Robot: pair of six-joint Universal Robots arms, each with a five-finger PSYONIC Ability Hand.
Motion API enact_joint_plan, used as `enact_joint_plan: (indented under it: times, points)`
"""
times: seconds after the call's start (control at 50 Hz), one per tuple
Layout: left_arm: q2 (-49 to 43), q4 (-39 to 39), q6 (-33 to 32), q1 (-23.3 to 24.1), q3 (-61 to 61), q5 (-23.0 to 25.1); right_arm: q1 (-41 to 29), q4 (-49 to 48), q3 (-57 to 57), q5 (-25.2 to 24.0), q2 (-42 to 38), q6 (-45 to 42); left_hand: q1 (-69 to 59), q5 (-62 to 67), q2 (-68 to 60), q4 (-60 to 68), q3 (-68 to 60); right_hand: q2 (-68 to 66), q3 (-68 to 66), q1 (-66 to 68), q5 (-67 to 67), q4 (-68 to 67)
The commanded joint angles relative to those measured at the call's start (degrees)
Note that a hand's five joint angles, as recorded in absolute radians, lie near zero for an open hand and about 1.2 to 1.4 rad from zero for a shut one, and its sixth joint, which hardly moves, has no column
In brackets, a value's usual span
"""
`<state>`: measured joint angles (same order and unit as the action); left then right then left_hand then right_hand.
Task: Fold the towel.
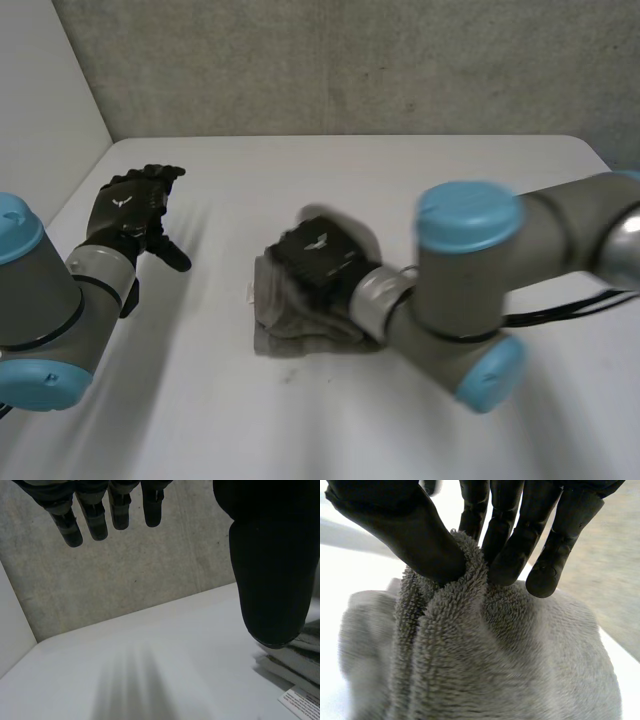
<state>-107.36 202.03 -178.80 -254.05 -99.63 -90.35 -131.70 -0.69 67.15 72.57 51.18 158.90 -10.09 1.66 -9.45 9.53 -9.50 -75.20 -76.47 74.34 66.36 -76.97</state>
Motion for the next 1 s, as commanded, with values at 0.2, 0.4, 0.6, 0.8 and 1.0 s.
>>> enact_joint_plan:
  times: [0.2,0.4,0.6,0.8,1.0]
  points:
    - [0.5,-0.1,-0.1,1.0,-0.7,0.1,-5.4,4.8,-4.9,10.7,-2.2,1.9,0.1,-1.7,-0.5,0.5,-0.5,59.2,60.5,-58.4,-60.4,61.0]
    - [1.0,-1.2,0.5,7.5,2.2,0.3,3.4,0.3,9.7,11.6,11.6,13.0,0.1,-1.7,-0.5,0.5,-0.5,65.2,66.5,-64.3,-66.4,67.0]
    - [-10.7,-8.2,1.4,15.5,10.7,-1.6,7.3,0.5,6.6,8.5,4.9,20.5,0.0,-1.6,-0.6,0.5,-0.5,65.2,66.5,-64.3,-66.4,67.0]
    - [-19.3,-13.9,0.6,15.8,15.3,-7.4,7.1,2.3,0.2,8.6,-5.7,17.1,0.1,-1.7,-0.5,0.5,-0.5,65.2,66.5,-64.3,-66.4,67.0]
    - [-16.5,-14.9,0.7,15.8,15.1,-7.3,6.9,2.5,-1.1,8.8,-3.4,13.7,0.1,-1.7,-0.5,0.5,-0.5,65.2,66.5,-64.3,-66.4,67.0]
